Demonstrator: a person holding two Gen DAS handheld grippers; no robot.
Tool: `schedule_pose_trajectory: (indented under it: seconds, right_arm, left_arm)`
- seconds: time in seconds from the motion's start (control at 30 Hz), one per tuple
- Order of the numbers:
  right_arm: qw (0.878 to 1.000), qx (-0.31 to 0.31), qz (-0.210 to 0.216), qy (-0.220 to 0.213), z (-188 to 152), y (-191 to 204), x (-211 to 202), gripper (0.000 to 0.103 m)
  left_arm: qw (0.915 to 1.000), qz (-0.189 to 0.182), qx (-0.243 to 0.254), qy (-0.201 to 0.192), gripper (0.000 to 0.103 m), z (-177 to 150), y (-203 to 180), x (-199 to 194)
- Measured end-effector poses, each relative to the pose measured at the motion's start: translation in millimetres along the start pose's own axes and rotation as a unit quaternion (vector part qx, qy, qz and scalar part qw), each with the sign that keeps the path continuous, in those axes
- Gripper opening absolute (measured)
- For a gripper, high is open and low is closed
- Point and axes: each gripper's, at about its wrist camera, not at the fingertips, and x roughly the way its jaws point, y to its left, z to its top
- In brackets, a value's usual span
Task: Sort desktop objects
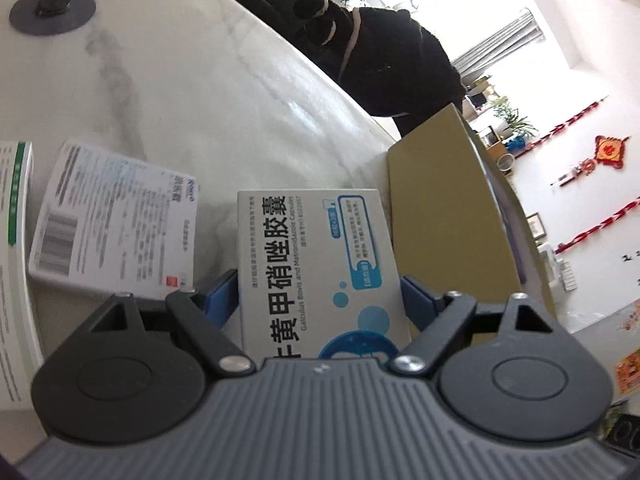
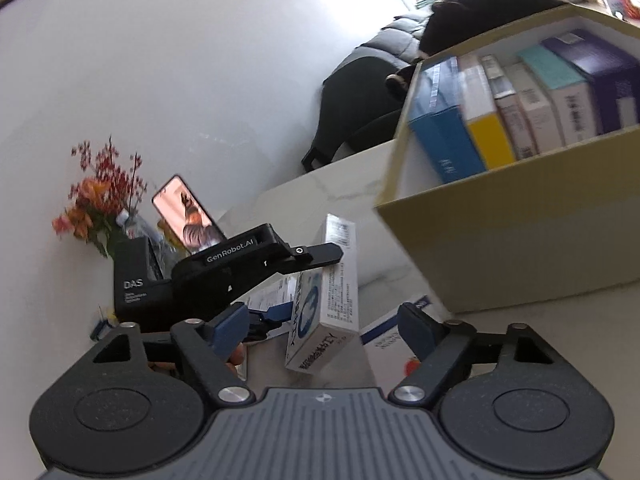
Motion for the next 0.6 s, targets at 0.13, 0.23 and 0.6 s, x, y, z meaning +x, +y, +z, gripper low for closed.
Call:
schedule_pose_trajectory:
  seconds: [0.13,0.23,0.6]
  right_arm:
    - [1.000,-0.016,-0.002,0.012,2.3,7.6,11.1,0.073]
    - [0.999,-0.028,-0.004,0.021,3.9,13.4,19.5,0.067]
    - [0.997,-0.064,-0.004,0.049,12.1,29.3,44.7,0.052]
  left_arm:
    - [0.9996,-0.021,-0.019,0.003,0.084,-1.8,7.7,-3.3]
    - [0.9990,-0.036,-0.025,0.000,0.084,-3.8,10.2,-10.7]
    - [0.9968,-0.079,0.008,-0.008,0.084,-12.8,-6.6,-28.6]
